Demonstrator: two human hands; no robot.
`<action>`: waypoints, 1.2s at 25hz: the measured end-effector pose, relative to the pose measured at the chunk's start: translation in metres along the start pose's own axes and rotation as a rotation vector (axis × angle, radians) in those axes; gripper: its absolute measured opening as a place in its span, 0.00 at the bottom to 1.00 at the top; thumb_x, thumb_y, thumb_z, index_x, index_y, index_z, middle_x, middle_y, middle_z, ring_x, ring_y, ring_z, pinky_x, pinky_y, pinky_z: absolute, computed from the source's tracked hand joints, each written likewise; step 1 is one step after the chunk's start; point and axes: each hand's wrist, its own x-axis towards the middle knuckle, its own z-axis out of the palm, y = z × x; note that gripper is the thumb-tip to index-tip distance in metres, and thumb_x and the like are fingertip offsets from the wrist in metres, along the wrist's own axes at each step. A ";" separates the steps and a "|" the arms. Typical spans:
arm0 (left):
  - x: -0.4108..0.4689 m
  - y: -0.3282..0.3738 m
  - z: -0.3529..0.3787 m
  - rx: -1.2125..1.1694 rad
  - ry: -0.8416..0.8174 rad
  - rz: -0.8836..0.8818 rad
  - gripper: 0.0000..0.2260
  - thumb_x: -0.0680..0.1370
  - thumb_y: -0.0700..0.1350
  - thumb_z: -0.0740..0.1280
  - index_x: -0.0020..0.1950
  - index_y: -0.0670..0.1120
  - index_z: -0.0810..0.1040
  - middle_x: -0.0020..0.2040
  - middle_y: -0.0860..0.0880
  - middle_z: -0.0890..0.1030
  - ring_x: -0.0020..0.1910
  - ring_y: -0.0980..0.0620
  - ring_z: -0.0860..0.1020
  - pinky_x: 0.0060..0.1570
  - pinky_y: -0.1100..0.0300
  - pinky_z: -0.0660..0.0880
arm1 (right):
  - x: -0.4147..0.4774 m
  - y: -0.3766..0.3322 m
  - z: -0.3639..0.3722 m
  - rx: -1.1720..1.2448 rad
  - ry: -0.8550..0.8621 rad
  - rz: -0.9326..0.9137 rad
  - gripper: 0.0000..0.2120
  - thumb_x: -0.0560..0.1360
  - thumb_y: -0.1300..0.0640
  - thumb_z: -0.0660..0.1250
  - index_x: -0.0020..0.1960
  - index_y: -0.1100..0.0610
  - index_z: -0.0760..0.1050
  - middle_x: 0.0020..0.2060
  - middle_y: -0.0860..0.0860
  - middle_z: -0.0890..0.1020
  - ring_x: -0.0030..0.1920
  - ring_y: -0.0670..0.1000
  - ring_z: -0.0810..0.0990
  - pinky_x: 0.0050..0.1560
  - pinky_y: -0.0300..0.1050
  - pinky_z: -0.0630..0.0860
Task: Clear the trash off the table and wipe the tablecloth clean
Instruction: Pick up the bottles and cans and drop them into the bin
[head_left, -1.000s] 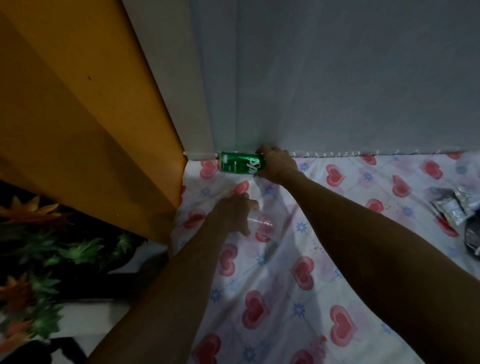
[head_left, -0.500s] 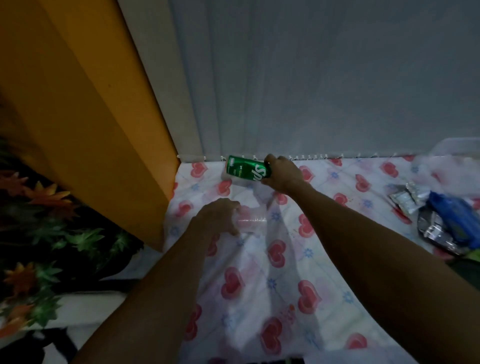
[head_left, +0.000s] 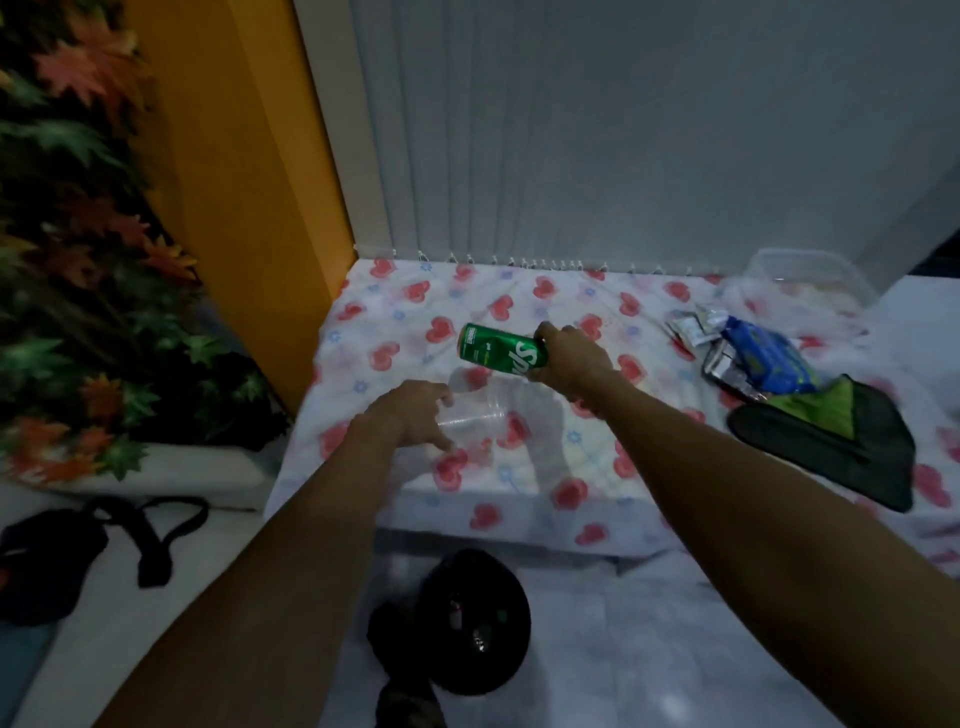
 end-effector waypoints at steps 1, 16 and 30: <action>-0.019 0.001 0.011 -0.011 -0.010 -0.023 0.34 0.66 0.51 0.83 0.69 0.48 0.75 0.63 0.46 0.79 0.56 0.46 0.78 0.60 0.50 0.77 | -0.021 0.002 0.005 0.001 -0.013 -0.004 0.25 0.72 0.48 0.75 0.64 0.54 0.70 0.53 0.56 0.79 0.47 0.54 0.80 0.47 0.54 0.83; -0.106 -0.094 0.225 -0.122 -0.306 -0.326 0.39 0.70 0.58 0.79 0.75 0.42 0.70 0.73 0.42 0.74 0.70 0.44 0.74 0.66 0.55 0.72 | -0.193 0.023 0.194 0.252 -0.600 0.098 0.30 0.70 0.45 0.77 0.65 0.58 0.73 0.61 0.58 0.80 0.60 0.60 0.78 0.52 0.45 0.73; -0.033 -0.107 0.387 -0.324 -0.272 -0.609 0.23 0.78 0.61 0.68 0.40 0.40 0.78 0.38 0.43 0.81 0.40 0.41 0.81 0.44 0.47 0.82 | -0.217 0.012 0.415 0.491 -0.737 0.641 0.35 0.73 0.30 0.63 0.59 0.61 0.77 0.48 0.58 0.82 0.49 0.59 0.83 0.52 0.56 0.83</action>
